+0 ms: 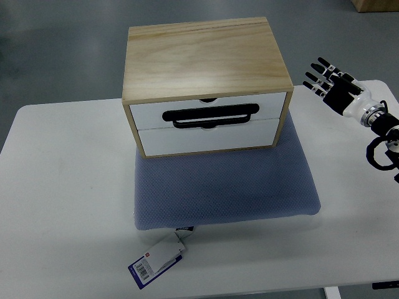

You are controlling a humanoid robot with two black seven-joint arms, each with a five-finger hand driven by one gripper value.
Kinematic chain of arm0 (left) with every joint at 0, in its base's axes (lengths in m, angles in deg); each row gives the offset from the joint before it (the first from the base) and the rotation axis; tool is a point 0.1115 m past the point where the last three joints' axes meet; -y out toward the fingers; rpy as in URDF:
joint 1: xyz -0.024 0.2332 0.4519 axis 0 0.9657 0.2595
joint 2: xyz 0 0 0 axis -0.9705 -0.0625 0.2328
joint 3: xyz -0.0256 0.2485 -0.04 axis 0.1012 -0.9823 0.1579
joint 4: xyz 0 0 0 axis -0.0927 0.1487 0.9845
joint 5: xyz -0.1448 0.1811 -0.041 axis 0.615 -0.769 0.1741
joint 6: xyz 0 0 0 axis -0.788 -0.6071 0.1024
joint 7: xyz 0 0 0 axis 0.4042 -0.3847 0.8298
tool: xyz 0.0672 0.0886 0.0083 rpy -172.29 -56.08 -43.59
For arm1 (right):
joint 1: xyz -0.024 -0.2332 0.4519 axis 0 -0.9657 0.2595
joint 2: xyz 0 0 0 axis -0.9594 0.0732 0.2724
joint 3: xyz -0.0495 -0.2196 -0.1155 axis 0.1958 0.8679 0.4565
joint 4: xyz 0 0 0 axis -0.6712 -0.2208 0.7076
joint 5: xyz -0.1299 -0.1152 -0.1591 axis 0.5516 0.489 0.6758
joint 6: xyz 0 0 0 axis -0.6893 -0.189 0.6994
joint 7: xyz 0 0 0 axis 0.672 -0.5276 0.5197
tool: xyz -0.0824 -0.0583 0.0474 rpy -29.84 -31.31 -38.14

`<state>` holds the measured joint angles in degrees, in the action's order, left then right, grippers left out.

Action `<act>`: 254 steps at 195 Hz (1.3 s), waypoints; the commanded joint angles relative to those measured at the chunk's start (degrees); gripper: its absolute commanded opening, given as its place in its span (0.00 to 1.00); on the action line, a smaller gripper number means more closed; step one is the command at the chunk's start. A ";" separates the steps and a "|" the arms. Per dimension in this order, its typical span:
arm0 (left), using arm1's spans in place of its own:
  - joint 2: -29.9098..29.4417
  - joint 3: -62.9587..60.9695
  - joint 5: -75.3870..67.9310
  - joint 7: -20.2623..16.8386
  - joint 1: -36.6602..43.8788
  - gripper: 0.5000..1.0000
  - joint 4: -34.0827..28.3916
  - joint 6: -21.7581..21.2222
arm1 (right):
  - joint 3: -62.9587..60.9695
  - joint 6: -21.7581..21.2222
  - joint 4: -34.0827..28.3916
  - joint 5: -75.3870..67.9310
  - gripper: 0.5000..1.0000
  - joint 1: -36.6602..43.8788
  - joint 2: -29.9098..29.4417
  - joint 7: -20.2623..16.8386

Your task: Open wood drawer with right hand

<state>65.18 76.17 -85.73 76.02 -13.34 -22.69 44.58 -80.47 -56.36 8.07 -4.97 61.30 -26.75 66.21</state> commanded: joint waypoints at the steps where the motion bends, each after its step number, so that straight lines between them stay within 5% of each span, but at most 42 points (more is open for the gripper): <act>1: 0.00 -0.09 -0.01 0.00 0.00 1.00 0.05 -0.07 | -0.01 -0.11 0.00 0.00 0.90 0.08 -0.12 0.00; 78: 0.00 0.00 -0.01 0.09 -0.26 1.00 -0.39 -0.07 | -0.01 0.16 0.00 0.00 0.90 0.26 0.50 0.09; 137: 0.00 0.00 -0.01 0.09 -0.52 1.00 -0.22 -0.07 | 0.52 -3.89 0.00 1.93 0.90 -0.01 4.19 0.53; 254: 0.00 0.00 -0.01 0.09 -0.52 1.00 -0.31 -0.07 | 1.75 -6.28 0.27 3.16 0.90 -0.09 22.38 0.44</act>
<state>65.18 76.16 -85.74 76.12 -13.85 -23.01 44.52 -79.13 -62.65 8.22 -1.85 61.13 -7.80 66.58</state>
